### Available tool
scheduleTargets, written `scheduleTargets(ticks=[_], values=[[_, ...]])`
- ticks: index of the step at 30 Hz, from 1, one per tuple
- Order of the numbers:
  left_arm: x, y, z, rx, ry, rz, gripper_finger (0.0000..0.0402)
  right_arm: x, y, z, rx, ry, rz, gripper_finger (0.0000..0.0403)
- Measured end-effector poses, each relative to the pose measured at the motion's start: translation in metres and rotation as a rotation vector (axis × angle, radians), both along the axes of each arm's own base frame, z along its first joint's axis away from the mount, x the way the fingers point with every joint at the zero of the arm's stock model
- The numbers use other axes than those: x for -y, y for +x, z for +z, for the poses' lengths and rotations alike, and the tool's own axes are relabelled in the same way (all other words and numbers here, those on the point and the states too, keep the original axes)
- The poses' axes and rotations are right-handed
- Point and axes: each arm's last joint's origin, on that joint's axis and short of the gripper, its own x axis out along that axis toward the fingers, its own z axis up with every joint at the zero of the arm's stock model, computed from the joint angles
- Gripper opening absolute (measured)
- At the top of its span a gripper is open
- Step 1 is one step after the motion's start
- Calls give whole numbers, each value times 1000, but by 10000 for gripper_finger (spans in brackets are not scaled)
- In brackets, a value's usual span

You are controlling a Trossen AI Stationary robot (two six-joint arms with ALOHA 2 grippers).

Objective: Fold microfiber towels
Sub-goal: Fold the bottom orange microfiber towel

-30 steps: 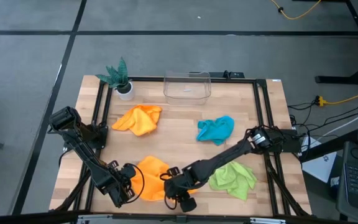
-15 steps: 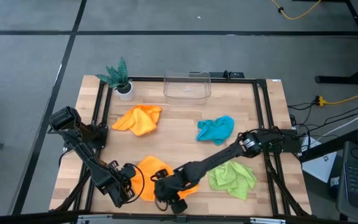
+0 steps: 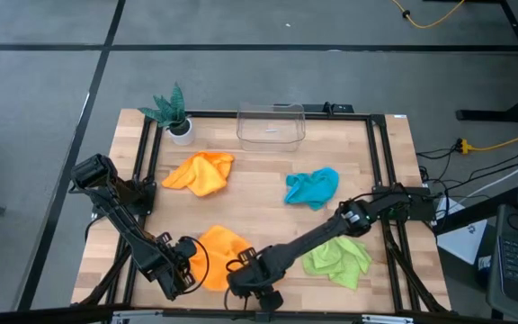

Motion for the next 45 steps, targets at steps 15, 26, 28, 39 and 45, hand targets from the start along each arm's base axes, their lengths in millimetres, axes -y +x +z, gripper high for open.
scheduleTargets(ticks=[15,26,28,39,45], values=[[0,0,0,0,0,0,0,-1,-2,1,-22,0,-16,170],[0,0,0,-1,1,-1,0,-4,-5,2,-109,140,35,170],[0,0,0,-1,1,-1,0,-2,-4,2,-108,141,31,170],[0,0,0,5,6,0,0,-2,3,19,13,159,29,170],[0,0,0,14,12,-3,0,3,0,4,0,44,12,170]])
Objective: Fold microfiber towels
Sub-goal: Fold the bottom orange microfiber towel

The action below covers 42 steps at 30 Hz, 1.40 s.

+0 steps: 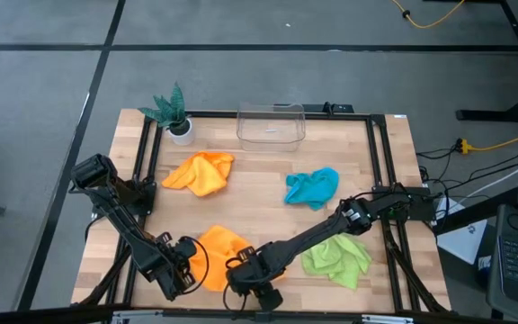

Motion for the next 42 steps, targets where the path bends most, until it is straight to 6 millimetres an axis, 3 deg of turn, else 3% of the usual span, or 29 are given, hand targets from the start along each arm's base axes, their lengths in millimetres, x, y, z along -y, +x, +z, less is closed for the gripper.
scheduleTargets(ticks=[4,14,28,34,37,42], values=[[1,-1,0,0,0,-4,0,0,-2,-8,-25,-12,-1,170],[1,-1,0,3,3,-4,0,-15,-13,-8,-92,69,59,170],[1,-1,0,3,2,-4,0,-17,-14,-8,-71,34,57,170],[1,-1,0,4,2,-4,0,-16,-16,-24,-105,37,58,168],[1,-1,0,4,2,-4,0,-16,-16,-23,-88,15,52,152],[1,-1,0,4,2,-4,0,-16,-15,-14,-77,17,51,86]])
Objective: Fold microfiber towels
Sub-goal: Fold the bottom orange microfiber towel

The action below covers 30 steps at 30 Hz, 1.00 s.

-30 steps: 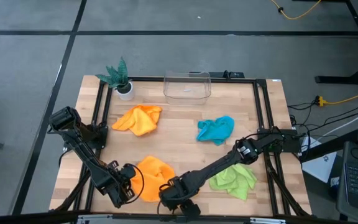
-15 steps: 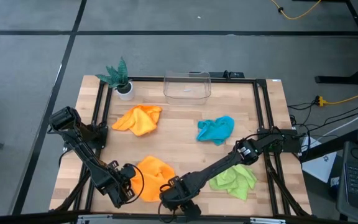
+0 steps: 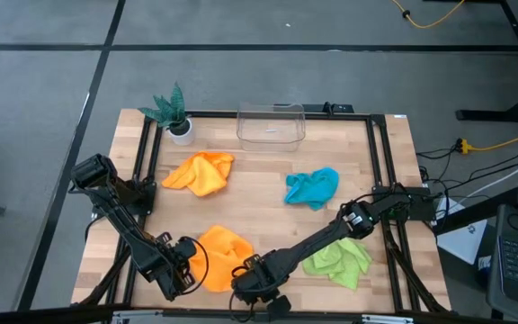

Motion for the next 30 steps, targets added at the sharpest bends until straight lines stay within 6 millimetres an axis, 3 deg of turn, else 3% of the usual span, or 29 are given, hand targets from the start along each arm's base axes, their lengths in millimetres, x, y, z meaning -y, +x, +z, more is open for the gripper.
scheduleTargets(ticks=[5,10,13,17,22,27,30], values=[[0,0,0,5,5,-5,0,-2,2,15,33,8,18,13],[-1,1,1,26,38,-57,0,-3,-10,40,130,-167,11,6],[2,5,15,12,58,-119,0,-1,-25,70,214,-328,-82,6],[1,10,53,-48,139,-195,0,5,-49,117,379,-528,-256,4],[-9,8,124,-88,306,-252,0,18,-90,179,627,-721,-491,3],[-11,4,182,187,260,-407,0,34,-131,228,798,-734,-692,2],[-13,-4,201,271,296,-393,0,37,-148,248,854,-646,-760,2]])
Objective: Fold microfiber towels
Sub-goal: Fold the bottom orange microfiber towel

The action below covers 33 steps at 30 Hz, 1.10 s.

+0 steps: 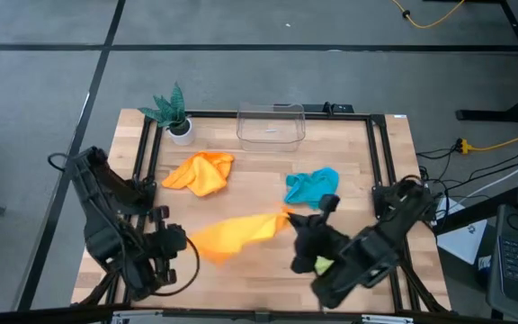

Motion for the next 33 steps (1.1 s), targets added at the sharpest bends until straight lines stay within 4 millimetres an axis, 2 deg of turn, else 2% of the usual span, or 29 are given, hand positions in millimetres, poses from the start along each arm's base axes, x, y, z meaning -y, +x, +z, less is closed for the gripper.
scheduleTargets(ticks=[3,6,11,15,18,22,27,33], values=[[0,-5,7,52,21,-1,0,-3,-7,2,-70,110,57,2],[3,-7,6,18,-33,28,0,-10,-8,-4,-149,213,98,2],[13,-8,5,-39,-169,42,0,-22,-11,-8,-166,237,143,2],[14,-12,13,-23,-196,17,0,-22,-12,-9,-130,213,110,2],[14,-12,9,-44,-182,18,0,-15,3,-36,-196,201,40,2],[5,-8,-12,-143,-109,90,0,5,22,-81,-311,115,-57,1],[-15,3,-57,-295,-3,184,0,41,51,-131,-344,88,-156,1],[-49,6,-116,-542,106,336,0,82,93,-195,-286,91,-73,2]])
